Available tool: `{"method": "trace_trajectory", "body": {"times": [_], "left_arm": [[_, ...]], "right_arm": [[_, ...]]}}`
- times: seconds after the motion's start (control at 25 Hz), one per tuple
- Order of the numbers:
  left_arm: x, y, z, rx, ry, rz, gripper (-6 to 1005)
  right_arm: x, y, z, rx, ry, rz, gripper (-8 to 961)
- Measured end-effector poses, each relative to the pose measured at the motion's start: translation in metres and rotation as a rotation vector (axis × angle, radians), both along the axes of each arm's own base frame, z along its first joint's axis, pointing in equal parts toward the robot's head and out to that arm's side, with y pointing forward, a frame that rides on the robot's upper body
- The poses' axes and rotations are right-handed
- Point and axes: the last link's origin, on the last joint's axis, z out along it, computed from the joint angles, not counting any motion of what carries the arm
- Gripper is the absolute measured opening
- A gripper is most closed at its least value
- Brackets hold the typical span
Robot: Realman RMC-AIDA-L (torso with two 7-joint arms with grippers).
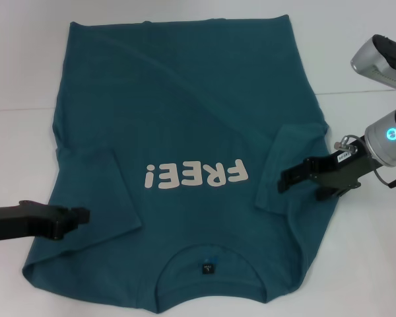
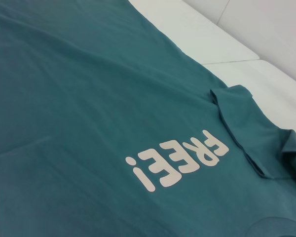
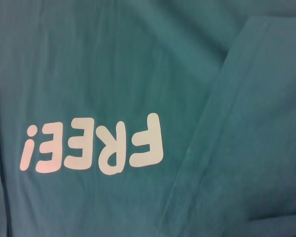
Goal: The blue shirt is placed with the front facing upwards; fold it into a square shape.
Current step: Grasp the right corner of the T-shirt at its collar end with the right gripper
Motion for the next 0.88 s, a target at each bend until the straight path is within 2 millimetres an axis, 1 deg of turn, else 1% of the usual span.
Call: {"method": "trace_trajectory", "body": {"times": [0.2,0.4,0.64,0.88], "left_arm": [[-0.001,-0.001,-0.001,-0.006,-0.001,-0.007,51],[-0.001,-0.003,-0.003,-0.009,-0.010,-0.011,51],[-0.003,-0.003,-0.002,-0.008,-0.012,-0.009,51],[-0.003,-0.004,-0.001,-0.006,-0.011,-0.009,51]], "right_arm": [[-0.002,-0.001,-0.007,-0.021,-0.033,-0.010,941],[-0.003,0.000,-0.009,-0.016,-0.044,-0.018,941],[0.000,-0.001,-0.014,-0.012,-0.045,-0.031,783],[0.001,-0.003,-0.017,-0.036,-0.056,-0.022,501]]}}
